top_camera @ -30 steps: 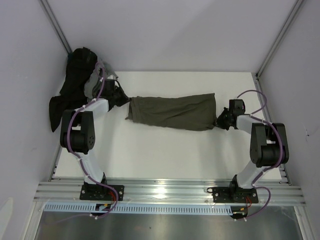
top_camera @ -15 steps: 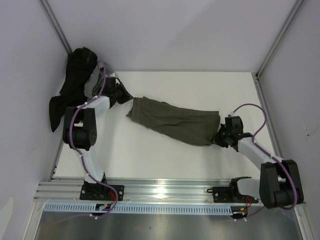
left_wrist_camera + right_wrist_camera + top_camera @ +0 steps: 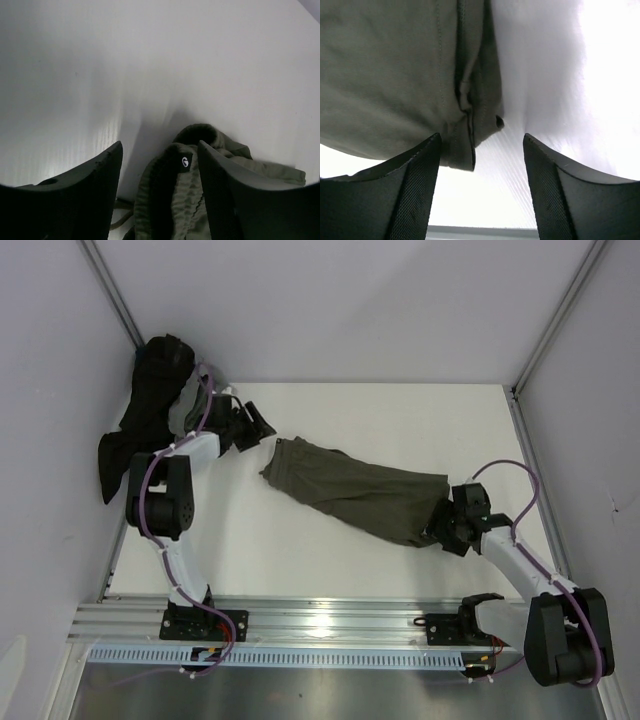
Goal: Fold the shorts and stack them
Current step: Fold the shorts
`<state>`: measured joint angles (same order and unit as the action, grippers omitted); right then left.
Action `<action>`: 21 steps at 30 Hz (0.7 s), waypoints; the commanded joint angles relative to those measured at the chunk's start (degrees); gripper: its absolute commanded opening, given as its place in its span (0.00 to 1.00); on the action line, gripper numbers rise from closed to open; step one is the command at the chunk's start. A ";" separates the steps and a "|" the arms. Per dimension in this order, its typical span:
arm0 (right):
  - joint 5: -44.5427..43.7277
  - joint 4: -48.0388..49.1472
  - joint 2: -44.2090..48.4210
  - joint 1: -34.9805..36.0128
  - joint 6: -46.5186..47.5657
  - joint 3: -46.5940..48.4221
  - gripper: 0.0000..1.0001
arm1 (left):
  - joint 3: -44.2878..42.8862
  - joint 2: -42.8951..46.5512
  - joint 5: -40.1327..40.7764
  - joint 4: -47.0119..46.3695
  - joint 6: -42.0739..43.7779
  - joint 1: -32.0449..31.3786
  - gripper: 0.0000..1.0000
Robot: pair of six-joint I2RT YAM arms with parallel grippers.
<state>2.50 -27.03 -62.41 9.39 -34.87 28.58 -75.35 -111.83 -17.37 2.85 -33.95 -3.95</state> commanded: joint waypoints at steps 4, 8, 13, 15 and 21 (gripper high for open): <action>-4.88 -5.14 1.33 0.37 1.65 10.34 0.69 | 8.53 9.77 0.83 2.67 1.09 0.08 0.73; -5.49 -5.67 -0.24 3.60 1.56 15.35 0.68 | 15.73 14.86 1.72 1.90 0.56 0.08 0.77; -3.66 -2.35 -5.52 8.62 2.00 20.02 0.68 | 22.34 21.03 0.85 -1.44 1.43 0.08 0.79; -0.94 0.56 -8.50 10.21 2.70 20.64 0.68 | 26.04 23.41 -1.17 -4.07 2.13 0.08 0.79; 1.89 8.13 -17.82 16.00 2.97 25.98 0.67 | 32.98 23.86 -7.51 -17.44 5.12 -0.01 0.79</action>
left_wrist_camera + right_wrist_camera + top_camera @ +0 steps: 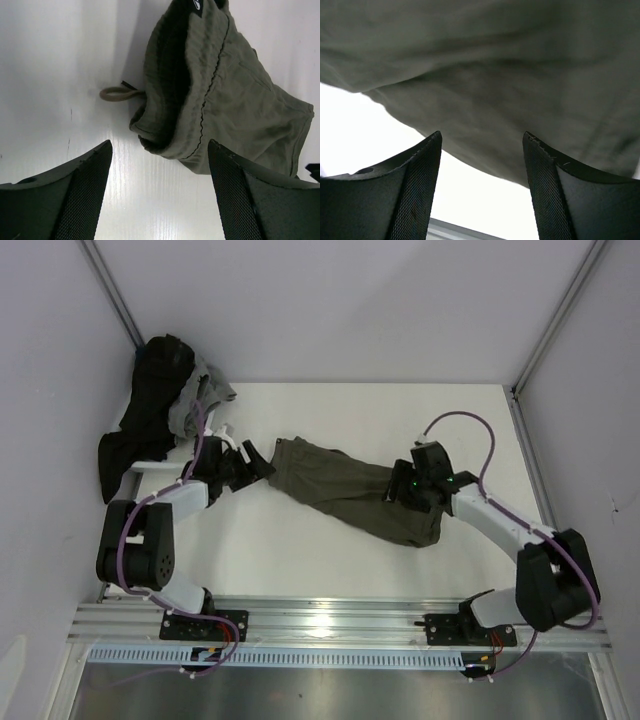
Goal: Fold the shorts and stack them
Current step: Fold the shorts
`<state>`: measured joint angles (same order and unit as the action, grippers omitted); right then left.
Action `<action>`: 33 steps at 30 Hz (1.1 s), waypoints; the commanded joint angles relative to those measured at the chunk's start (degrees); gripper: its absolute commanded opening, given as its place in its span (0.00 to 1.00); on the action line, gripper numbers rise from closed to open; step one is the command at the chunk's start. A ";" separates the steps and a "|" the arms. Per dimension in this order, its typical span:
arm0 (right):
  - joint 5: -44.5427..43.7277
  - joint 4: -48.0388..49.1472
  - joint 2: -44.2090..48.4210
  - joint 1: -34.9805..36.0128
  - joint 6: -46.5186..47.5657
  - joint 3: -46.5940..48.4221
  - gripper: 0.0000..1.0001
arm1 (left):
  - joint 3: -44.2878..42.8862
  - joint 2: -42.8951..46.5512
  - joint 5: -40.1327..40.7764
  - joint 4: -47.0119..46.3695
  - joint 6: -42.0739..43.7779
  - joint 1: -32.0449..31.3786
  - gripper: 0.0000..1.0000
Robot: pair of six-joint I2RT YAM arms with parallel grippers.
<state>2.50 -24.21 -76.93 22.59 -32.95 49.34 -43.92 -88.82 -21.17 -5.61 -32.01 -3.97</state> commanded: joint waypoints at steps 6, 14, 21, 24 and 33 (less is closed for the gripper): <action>1.72 8.56 -14.73 7.20 0.78 11.47 0.66 | 2.79 -2.06 -9.06 -18.29 2.66 -0.08 0.80; 3.12 12.86 -27.65 10.19 0.17 18.86 0.65 | 0.59 -5.84 -6.17 -15.49 4.15 -0.43 0.79; 4.00 14.27 -31.44 10.28 -0.27 21.23 0.63 | 0.06 -3.83 0.68 -11.71 6.61 -3.24 0.79; 4.26 14.80 -31.97 10.28 -0.01 21.06 0.63 | 0.33 -3.12 0.87 -12.32 7.31 -3.33 0.78; 5.23 16.47 -32.85 10.28 -0.97 20.18 0.62 | -2.57 -5.40 1.92 -9.25 8.98 -5.61 0.72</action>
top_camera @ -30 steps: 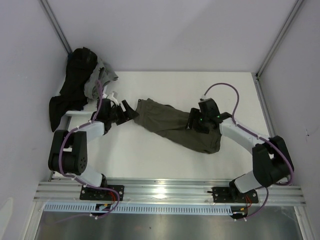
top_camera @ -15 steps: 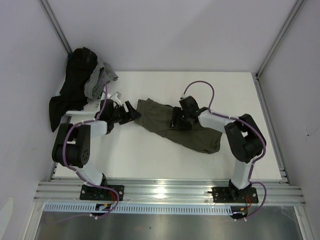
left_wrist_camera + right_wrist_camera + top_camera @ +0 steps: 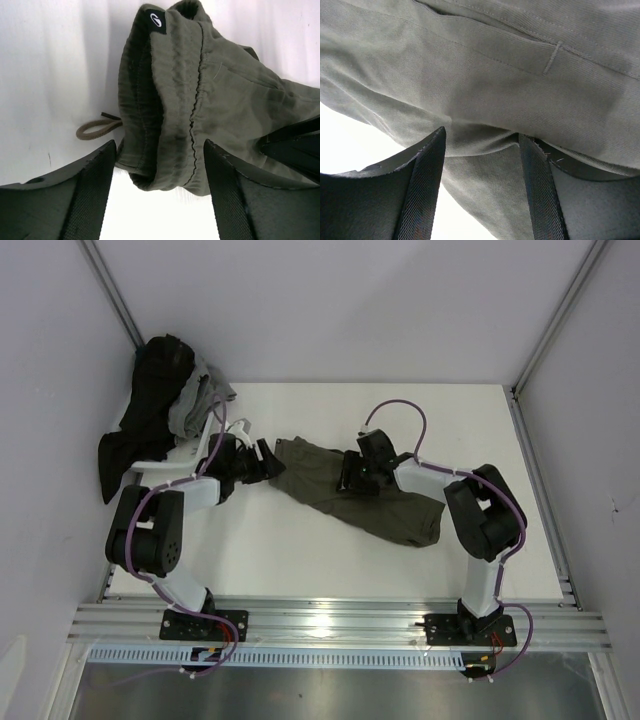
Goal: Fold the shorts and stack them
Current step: Fold the shorts
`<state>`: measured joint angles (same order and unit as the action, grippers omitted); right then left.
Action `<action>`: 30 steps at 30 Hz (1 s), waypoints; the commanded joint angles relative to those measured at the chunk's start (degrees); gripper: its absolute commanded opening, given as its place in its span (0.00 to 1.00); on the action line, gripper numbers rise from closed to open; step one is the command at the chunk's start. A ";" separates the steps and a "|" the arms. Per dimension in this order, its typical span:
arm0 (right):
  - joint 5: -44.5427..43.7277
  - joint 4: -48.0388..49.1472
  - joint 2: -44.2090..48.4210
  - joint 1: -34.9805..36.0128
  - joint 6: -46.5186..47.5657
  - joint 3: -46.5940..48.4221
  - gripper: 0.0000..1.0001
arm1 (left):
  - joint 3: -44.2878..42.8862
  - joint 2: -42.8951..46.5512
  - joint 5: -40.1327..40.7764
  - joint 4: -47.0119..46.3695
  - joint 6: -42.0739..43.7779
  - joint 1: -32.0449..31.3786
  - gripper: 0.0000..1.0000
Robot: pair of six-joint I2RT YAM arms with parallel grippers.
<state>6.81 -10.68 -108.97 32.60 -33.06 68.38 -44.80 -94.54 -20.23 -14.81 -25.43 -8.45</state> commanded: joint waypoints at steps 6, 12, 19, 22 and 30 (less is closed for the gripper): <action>1.54 3.47 -1.16 0.45 -1.31 1.14 0.61 | -1.61 -0.47 -1.65 -0.84 2.93 -2.10 0.43; 1.89 3.47 -0.72 0.36 -1.13 0.53 0.60 | -2.40 -1.87 -4.29 -1.63 3.63 -2.80 0.17; 1.81 0.58 10.25 0.10 0.97 -5.35 0.60 | -4.77 -0.99 -3.24 2.41 4.16 -2.80 0.00; 0.50 -4.50 16.05 0.27 2.73 -7.99 0.61 | -7.14 -1.52 -2.01 6.27 3.99 -2.80 0.00; -11.63 -16.29 33.28 1.85 4.68 -19.42 0.66 | -16.19 -3.54 4.93 20.94 2.41 -2.80 0.00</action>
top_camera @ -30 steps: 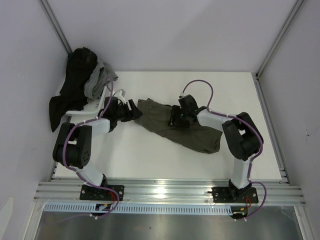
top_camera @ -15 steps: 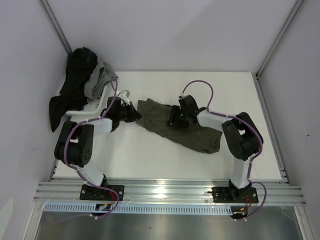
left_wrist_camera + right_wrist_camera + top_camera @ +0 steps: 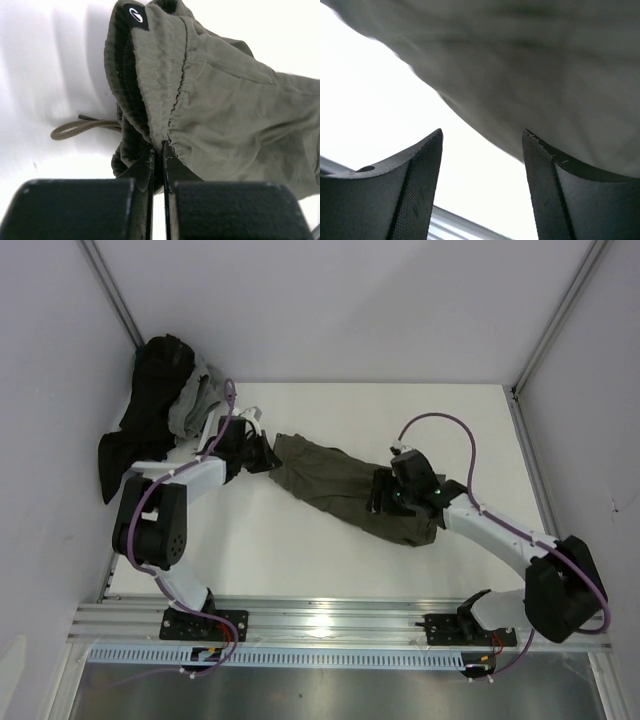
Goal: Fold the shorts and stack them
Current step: Fold the shorts
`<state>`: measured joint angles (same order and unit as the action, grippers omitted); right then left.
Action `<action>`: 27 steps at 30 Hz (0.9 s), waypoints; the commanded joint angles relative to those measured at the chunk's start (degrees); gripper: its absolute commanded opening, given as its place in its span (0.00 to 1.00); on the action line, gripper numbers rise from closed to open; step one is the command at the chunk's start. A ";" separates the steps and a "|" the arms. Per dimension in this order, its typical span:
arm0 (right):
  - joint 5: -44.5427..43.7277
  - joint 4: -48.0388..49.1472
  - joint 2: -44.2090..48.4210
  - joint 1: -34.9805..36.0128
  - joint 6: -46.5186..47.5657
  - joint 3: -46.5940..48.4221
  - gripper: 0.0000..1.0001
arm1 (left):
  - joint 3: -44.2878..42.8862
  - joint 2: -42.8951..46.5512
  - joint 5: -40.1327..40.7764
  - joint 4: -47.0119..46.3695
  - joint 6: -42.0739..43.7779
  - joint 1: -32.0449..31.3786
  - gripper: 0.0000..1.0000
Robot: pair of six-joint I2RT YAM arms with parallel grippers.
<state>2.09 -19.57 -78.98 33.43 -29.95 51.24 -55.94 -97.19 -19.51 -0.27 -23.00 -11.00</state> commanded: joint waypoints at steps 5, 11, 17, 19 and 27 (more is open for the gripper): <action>-8.43 -14.62 11.20 -1.00 -7.74 -7.46 0.65 | -7.43 -0.90 7.99 10.20 -2.48 -0.16 0.00; -8.15 -13.83 26.75 -1.26 -22.33 -15.63 0.83 | -2.34 2.96 12.38 9.33 -5.82 -0.07 0.00; -8.50 -10.24 26.78 -2.05 -28.22 -19.68 0.85 | 5.82 8.49 15.72 7.84 -11.18 -0.16 0.00; -9.38 -9.08 26.25 -2.14 -29.71 -20.22 0.87 | 7.16 10.17 15.90 7.22 -12.15 -0.16 0.00; -15.00 -0.22 24.40 -3.11 -34.12 -24.87 0.83 | 10.24 15.71 16.17 7.65 -12.59 -0.07 0.00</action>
<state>-8.36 -26.11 -54.17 30.79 -60.66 27.81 -45.69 -84.16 -4.73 7.66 -34.59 -11.03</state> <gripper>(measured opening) 0.840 0.029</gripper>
